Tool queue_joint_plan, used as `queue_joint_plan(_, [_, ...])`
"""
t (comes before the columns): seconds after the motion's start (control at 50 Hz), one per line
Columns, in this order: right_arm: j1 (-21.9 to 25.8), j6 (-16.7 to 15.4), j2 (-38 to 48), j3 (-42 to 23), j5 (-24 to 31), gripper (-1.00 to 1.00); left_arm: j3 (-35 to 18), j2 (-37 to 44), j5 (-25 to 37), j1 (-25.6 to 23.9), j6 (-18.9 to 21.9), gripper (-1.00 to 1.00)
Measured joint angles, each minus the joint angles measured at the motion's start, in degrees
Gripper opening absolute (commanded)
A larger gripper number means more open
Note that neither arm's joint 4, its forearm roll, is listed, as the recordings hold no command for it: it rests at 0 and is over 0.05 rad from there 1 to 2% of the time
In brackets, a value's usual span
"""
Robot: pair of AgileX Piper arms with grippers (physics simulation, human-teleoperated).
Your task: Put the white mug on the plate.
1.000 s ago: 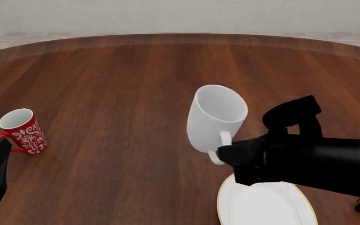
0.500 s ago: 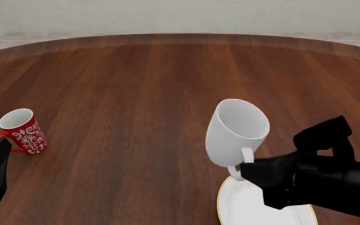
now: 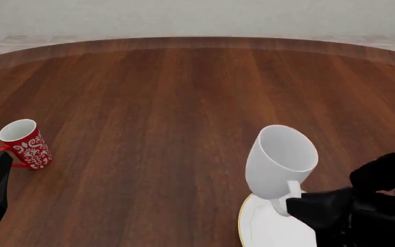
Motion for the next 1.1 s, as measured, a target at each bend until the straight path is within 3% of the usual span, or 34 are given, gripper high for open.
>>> queue_joint_plan(0.64, [-2.6, -0.1, -7.7, 4.9, 6.9, -1.0, 0.0, 0.0, 0.0, 0.0, 0.0, 1.0])
queue_joint_plan(1.1, [-3.4, 0.2, -10.9, 9.4, 8.2, -1.0, 0.0, 0.0, 0.0, 0.0, 0.0, 1.0])
